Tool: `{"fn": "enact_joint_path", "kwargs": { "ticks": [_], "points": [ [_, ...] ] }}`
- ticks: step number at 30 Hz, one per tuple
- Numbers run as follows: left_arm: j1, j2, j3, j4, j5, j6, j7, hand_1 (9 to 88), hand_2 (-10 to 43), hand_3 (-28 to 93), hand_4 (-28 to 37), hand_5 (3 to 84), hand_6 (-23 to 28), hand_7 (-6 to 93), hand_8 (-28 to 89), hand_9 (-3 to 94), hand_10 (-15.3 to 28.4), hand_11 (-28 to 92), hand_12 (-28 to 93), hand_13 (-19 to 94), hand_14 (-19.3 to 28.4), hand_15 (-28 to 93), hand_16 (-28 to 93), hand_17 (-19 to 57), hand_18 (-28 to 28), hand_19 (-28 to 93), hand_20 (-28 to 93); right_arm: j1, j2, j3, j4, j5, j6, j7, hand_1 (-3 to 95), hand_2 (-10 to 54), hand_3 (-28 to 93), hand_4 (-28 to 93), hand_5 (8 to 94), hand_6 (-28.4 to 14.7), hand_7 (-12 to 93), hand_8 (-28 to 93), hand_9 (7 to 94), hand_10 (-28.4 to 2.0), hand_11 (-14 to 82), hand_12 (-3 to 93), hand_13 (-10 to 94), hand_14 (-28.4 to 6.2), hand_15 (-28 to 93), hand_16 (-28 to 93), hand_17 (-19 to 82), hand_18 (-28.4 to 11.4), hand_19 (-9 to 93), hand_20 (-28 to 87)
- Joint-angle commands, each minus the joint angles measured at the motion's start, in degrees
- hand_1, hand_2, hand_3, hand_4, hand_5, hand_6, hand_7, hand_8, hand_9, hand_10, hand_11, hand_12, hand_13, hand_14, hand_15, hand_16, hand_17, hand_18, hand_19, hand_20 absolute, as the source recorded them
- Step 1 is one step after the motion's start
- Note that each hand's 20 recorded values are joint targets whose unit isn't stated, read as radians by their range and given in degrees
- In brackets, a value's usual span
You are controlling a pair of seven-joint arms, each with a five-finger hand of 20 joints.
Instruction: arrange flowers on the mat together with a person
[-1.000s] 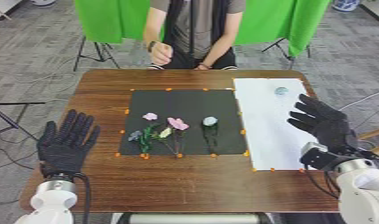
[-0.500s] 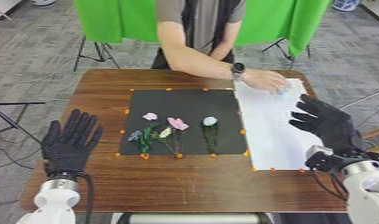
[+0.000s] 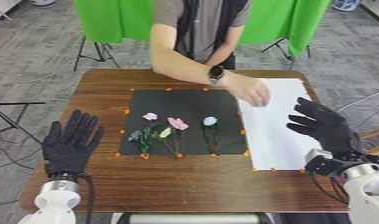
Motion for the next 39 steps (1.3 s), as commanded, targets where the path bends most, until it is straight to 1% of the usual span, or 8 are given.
{"fn": "enact_joint_path", "kwargs": {
  "ticks": [1, 6, 10, 19, 21, 25, 32, 39],
  "points": [
    [1.03, -0.46, -0.04, 0.2, 0.46, -1.79, -0.39, 27.8, 15.9, 72, -28.3, 46.6, 7.3, 12.6, -11, 42.3, 13.3, 18, 6, 32, 13.3, 25, -7, -6.0, 14.5, 38, 9, 2.25, 1.02, -3.63, -0.14, -2.27, 1.12, 1.75, 23.5, 14.8, 81, -26, 43.0, -1.8, 12, -11, 40.3, -12.6, 4.2, 11.1, 35, -15.2, 9, 21, 14, -17.8, 42, 21],
    [0.98, -0.46, 0.13, 0.05, 0.5, -1.81, -0.34, 27.7, 15.8, 72, -28.3, 46.5, 7.3, 12.4, -11, 42.3, 13.3, 18, 6, 32, 13.2, 25, -7, -6.1, 14.6, 38, 9, 1.93, 0.62, -3.18, -0.34, -2.03, 0.98, 2.11, 23.5, 15.0, 80, -26, 43.3, -1.7, 13, -11, 40.4, -12.5, 4.2, 11.1, 35, -15.3, 9, 21, 14, -17.8, 42, 20],
    [0.74, 0.72, -0.2, -0.02, 0.95, -2.17, 0.15, 27.7, 15.7, 73, -28.3, 46.5, 7.3, 12.4, -11, 42.2, 13.3, 18, 6, 32, 13.3, 25, -7, -6.0, 14.6, 38, 9, 2.9, 0.54, -3.92, -0.02, -2.18, 1.33, 1.57, 23.2, 14.8, 80, -26, 43.3, -1.8, 13, -11, 40.4, -12.5, 4.2, 11.2, 35, -15.3, 9, 21, 14, -17.9, 42, 20],
    [0.88, 1.18, -1.36, -0.04, 1.86, -2.99, 0.46, 28.0, 15.0, 73, -28.3, 46.3, 7.2, 12.4, -11, 41.9, 13.1, 18, 6, 32, 13.5, 25, -7, -6.1, 14.6, 38, 9, 2.59, 0.33, -3.59, -0.79, -2.78, 0.79, 0.85, 23.2, 14.2, 80, -26, 45.4, 0.8, 13, -12, 42.0, -9.1, 4.6, 10.8, 35, -15.3, 10, 21, 14, -18.0, 40, 20],
    [0.51, 1.04, -1.52, 0.2, 2.46, -3.32, 0.52, 28.0, 14.9, 73, -28.3, 46.2, 7.1, 12.4, -11, 41.8, 13.1, 18, 6, 32, 13.4, 25, -7, -6.1, 14.6, 38, 9, 2.58, 0.37, -3.59, -0.74, -2.51, 1.14, 1.02, 23.2, 14.1, 80, -26, 45.3, 0.8, 13, -12, 42.1, -9.2, 4.7, 10.7, 35, -15.2, 10, 21, 14, -17.9, 40, 20],
    [-0.03, 0.79, -0.99, 0.66, 1.92, -3.61, 1.27, 27.9, 14.8, 73, -28.3, 46.1, 7.0, 12.5, -11, 41.7, 13.1, 18, 6, 32, 13.3, 25, -7, -6.1, 14.5, 37, 9, 3.29, 0.39, -3.75, -0.57, -1.52, 1.53, 0.26, 23.1, 13.9, 80, -26, 45.2, 0.5, 13, -12, 42.0, -9.5, 4.8, 10.7, 35, -15.1, 10, 21, 14, -17.9, 40, 20],
    [-0.86, 1.23, -0.36, 1.28, 3.31, -4.37, 0.1, 27.8, 14.5, 73, -28.3, 45.9, 7.0, 12.4, -11, 41.5, 13.1, 17, 6, 32, 13.4, 25, -7, -6.1, 14.5, 37, 9, 2.47, 0.72, -2.24, -1.13, -0.84, 2.48, 0.17, 22.8, 13.5, 80, -26, 45.3, 0.3, 13, -11, 42.0, -9.8, 4.7, 10.7, 36, -15.1, 10, 21, 14, -17.8, 39, 19],
    [1.37, 1.55, -1.88, 0.74, 3.44, -3.96, 0.31, 27.7, 14.4, 73, -28.3, 45.7, 6.8, 12.3, -11, 41.3, 13.1, 17, 6, 31, 13.4, 24, -7, -6.2, 14.6, 37, 9, 3.64, 0.46, -3.98, -0.77, 0.1, 1.28, -0.13, 22.7, 13.4, 80, -26, 45.3, 0.1, 13, -11, 42.2, -9.8, 4.8, 10.8, 36, -15.1, 10, 21, 14, -17.8, 38, 19]
  ]
}}
